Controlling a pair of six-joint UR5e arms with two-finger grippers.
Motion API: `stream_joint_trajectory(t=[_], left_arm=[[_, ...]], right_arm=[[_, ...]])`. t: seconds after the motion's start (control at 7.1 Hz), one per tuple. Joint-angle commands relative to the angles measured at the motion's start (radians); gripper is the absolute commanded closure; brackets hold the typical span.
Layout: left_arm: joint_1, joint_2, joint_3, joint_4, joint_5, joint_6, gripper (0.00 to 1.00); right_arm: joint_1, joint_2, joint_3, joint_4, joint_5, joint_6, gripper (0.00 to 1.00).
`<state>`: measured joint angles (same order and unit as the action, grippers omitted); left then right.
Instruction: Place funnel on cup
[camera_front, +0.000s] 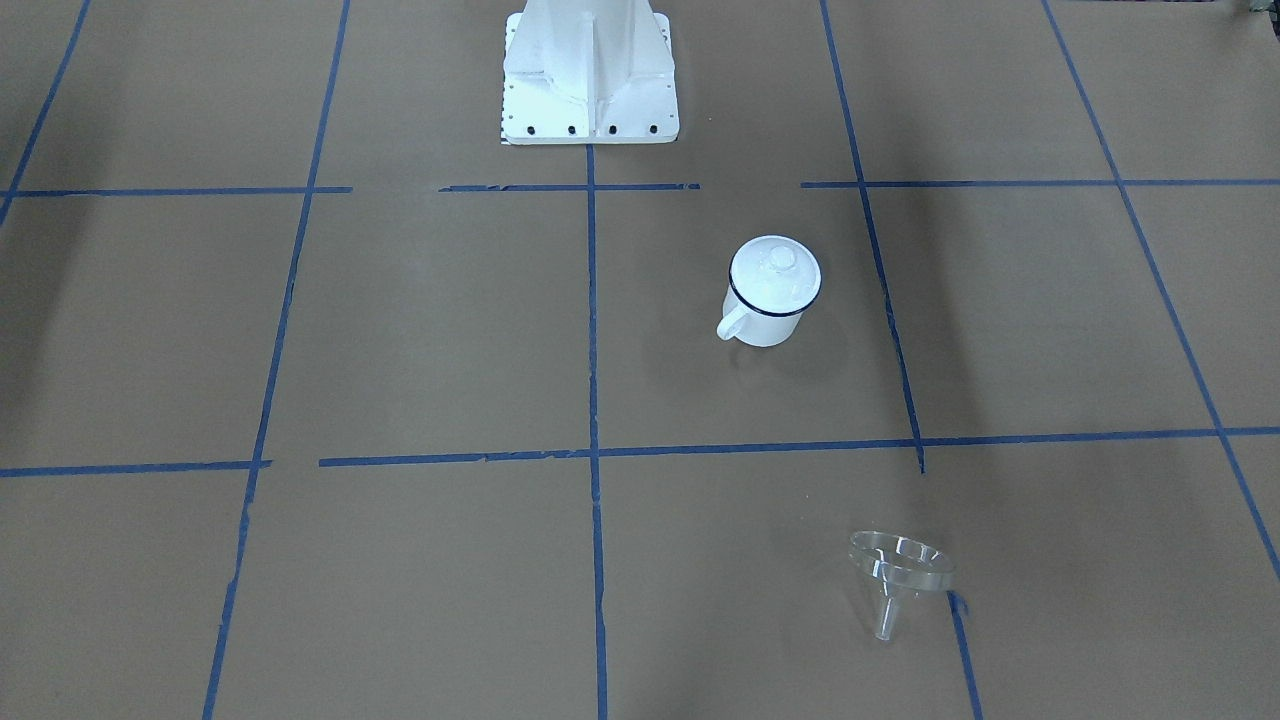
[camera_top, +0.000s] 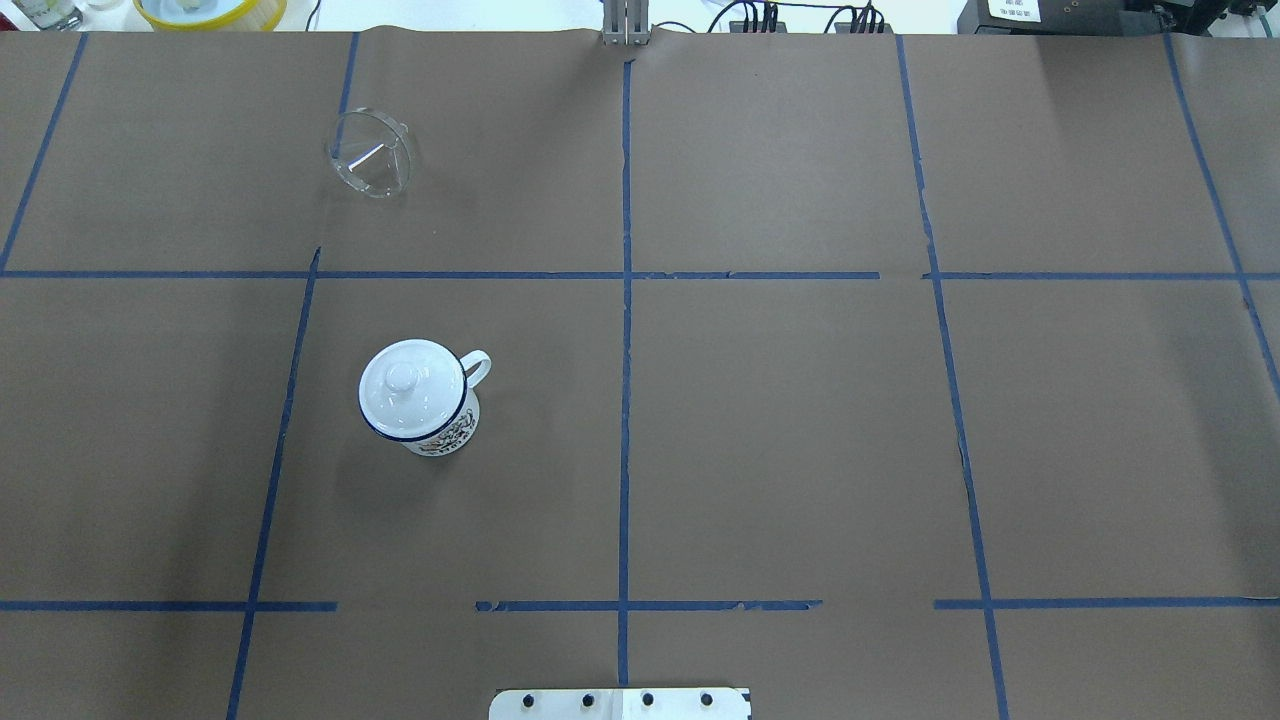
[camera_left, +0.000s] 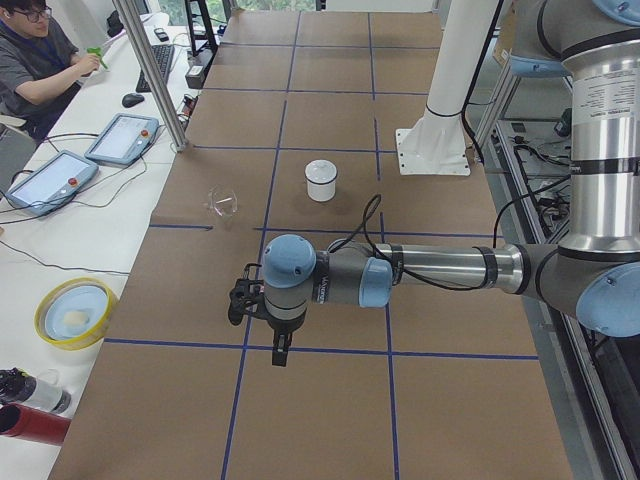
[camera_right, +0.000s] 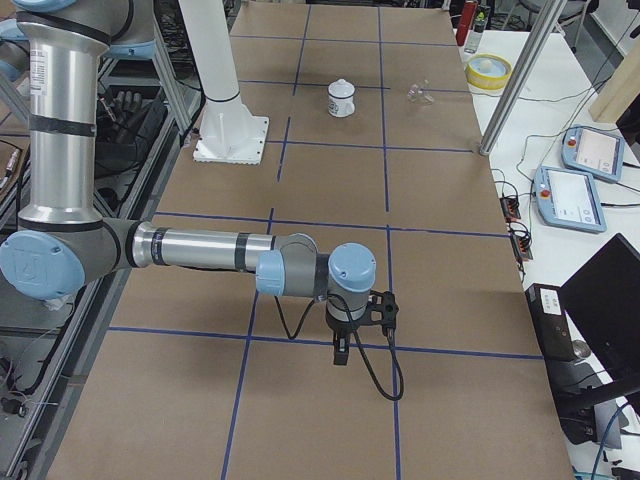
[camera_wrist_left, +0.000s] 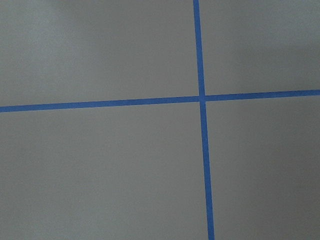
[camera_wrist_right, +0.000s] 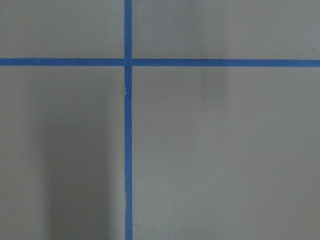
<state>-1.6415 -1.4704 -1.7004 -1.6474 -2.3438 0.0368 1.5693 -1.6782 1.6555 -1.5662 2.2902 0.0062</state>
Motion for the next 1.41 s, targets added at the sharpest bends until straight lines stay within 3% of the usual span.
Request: stream_joint_trajectory(t=[0.0,0.42,0.56,0.85,1.13,1.27], left_arm=[[0.000,0.001,-0.005,-0.002,0.004,0.000,0.00],[0.008,-0.017,-0.070,-0.003,0.000,-0.012,0.00],[0.008,-0.063,-0.086,-0.012,0.010,-0.014,0.00],[0.008,-0.192,-0.029,-0.078,0.047,-0.012,0.00],[0.008,-0.171,-0.051,-0.142,0.000,-0.197,0.00],[0.064,-0.165,-0.051,-0.211,-0.023,-0.210,0.00]], right_arm=[[0.000,0.000,0.001,0.000,0.000,0.000,0.00],[0.000,0.000,0.001,0.000,0.000,0.000,0.00],[0.000,0.000,0.001,0.000,0.000,0.000,0.00],[0.000,0.000,0.001,0.000,0.000,0.000,0.00],[0.000,0.000,0.000,0.000,0.000,0.000,0.00],[0.000,0.000,0.001,0.000,0.000,0.000,0.00]])
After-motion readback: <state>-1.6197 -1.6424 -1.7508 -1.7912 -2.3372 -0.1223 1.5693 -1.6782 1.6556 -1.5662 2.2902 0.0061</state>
